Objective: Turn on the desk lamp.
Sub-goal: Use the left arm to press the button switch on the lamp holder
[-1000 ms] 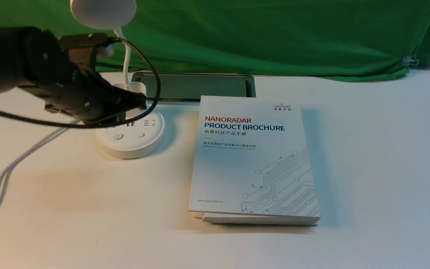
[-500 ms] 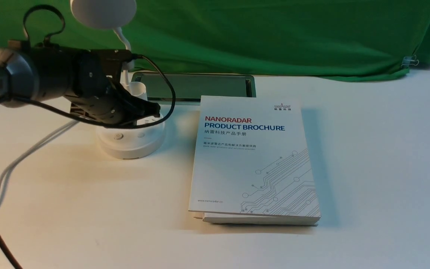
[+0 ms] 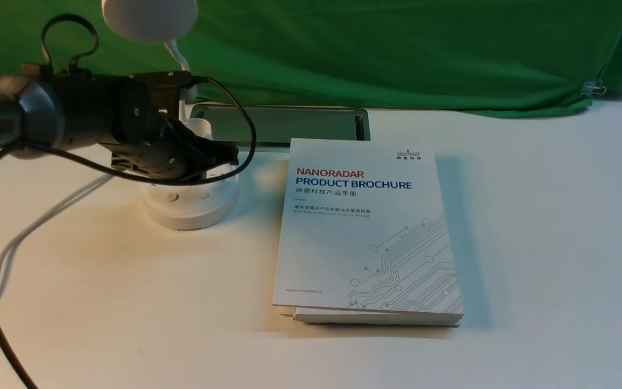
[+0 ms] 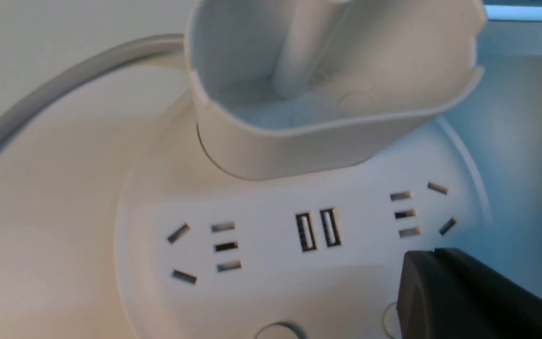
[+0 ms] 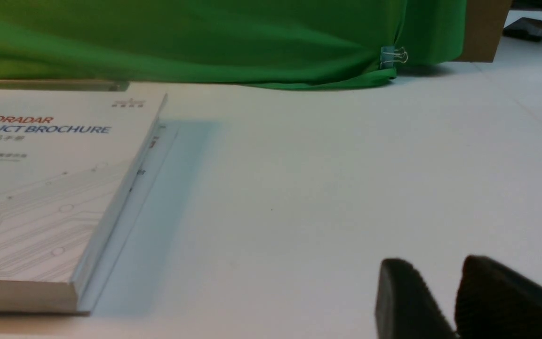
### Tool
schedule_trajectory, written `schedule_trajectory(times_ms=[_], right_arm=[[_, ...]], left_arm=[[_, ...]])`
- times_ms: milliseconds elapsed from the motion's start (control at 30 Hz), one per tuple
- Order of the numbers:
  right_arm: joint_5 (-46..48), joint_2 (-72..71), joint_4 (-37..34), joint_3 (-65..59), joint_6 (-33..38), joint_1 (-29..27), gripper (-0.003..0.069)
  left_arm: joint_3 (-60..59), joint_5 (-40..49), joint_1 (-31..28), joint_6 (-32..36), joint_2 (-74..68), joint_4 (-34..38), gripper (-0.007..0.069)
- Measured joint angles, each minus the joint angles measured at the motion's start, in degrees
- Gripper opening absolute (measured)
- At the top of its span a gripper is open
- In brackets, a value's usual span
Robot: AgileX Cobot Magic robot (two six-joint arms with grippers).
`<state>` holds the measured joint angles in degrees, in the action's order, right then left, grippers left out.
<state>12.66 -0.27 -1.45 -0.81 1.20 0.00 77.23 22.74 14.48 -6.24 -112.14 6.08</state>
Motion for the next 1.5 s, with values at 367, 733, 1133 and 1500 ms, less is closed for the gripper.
schedule_trajectory(times_ms=[367, 733, 1133, 1500], right_arm=[[0.0, 0.0, 0.0, 0.0, 0.0, 0.0, 0.0241], [0.0, 0.0, 0.0, 0.0, 0.0, 0.0, 0.0241], [0.1, 0.0, 0.0, 0.0, 0.0, 0.0, 0.0241], [0.1, 0.0, 0.0, 0.0, 0.0, 0.0, 0.0241]], left_arm=[[-2.9, -4.7, 0.6, 0.0, -0.9, 0.2, 0.0021], [-3.0, -5.0, 0.7, 0.0, -0.7, 0.3, 0.0021], [-3.0, -3.4, 0.7, 0.0, 2.0, 1.7, 0.0021], [-3.0, -3.1, 0.7, 0.0, -0.4, 1.7, 0.0021]])
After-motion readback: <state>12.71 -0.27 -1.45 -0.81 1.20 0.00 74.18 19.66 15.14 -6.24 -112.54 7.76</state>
